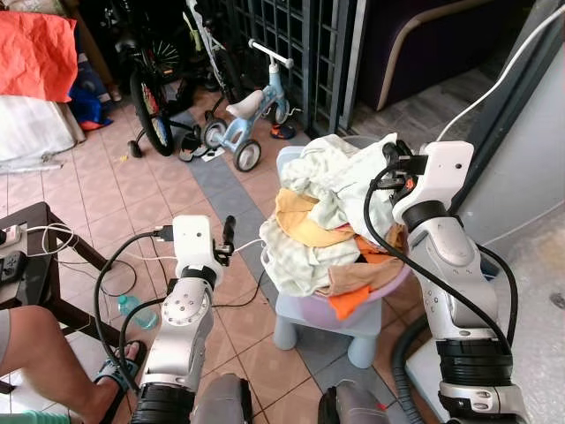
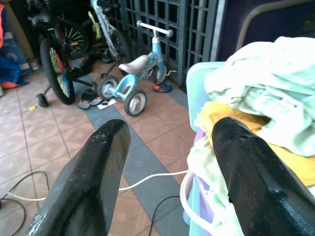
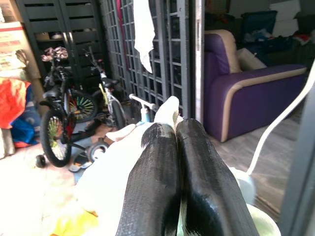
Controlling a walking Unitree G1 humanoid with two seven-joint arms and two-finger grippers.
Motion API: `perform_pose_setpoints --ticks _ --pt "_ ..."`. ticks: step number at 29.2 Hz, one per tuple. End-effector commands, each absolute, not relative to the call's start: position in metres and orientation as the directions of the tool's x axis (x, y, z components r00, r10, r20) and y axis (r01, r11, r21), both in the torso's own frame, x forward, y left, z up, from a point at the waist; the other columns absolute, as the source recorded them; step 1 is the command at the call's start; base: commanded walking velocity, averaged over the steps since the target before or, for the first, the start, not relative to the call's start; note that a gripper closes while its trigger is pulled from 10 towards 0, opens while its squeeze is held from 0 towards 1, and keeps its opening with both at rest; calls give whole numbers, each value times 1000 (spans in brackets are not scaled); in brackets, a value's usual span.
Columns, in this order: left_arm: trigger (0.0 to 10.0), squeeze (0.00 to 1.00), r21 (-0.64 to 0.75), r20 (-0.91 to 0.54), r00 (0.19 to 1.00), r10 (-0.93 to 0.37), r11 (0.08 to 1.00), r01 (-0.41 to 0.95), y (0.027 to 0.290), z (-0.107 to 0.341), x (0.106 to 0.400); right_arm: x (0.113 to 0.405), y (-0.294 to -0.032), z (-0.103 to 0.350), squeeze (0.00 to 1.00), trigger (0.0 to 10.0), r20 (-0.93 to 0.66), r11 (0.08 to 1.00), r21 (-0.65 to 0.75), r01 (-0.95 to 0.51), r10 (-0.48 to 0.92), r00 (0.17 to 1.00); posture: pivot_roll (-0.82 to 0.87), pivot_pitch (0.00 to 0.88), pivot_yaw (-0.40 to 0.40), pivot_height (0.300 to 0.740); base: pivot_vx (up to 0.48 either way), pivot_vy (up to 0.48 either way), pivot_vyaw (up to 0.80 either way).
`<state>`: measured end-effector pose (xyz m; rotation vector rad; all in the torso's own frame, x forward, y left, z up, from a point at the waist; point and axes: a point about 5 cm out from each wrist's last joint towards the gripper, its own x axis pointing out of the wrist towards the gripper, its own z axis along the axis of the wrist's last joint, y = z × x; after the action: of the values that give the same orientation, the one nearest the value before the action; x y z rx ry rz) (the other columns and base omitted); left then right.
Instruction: Clothes washing
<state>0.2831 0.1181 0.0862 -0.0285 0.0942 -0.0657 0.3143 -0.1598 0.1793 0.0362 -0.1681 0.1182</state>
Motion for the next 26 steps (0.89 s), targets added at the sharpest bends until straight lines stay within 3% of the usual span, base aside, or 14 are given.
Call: perform_pose_setpoints --ticks 1,14,17,26 --pt "10000 0 -15 -96 994 -43 999 42 125 87 284 314 -155 187 0 10000 201 990 31 -134 126 972 -35 53 66 740 -251 -300 0" --pt "10000 0 -36 -68 996 -60 998 58 123 90 285 315 -155 190 0 10000 218 992 -12 -123 123 968 -35 54 62 740 -57 -71 -113" --pt "10000 0 -40 -47 997 -57 998 55 125 95 286 318 -166 213 0 10000 332 990 -138 -25 70 941 -36 57 62 740 0 0 -800" --pt "10000 0 -51 -24 997 -68 996 66 123 99 287 334 -212 245 0 10000 429 952 -207 225 -118 895 -38 57 60 740 0 0 -800"
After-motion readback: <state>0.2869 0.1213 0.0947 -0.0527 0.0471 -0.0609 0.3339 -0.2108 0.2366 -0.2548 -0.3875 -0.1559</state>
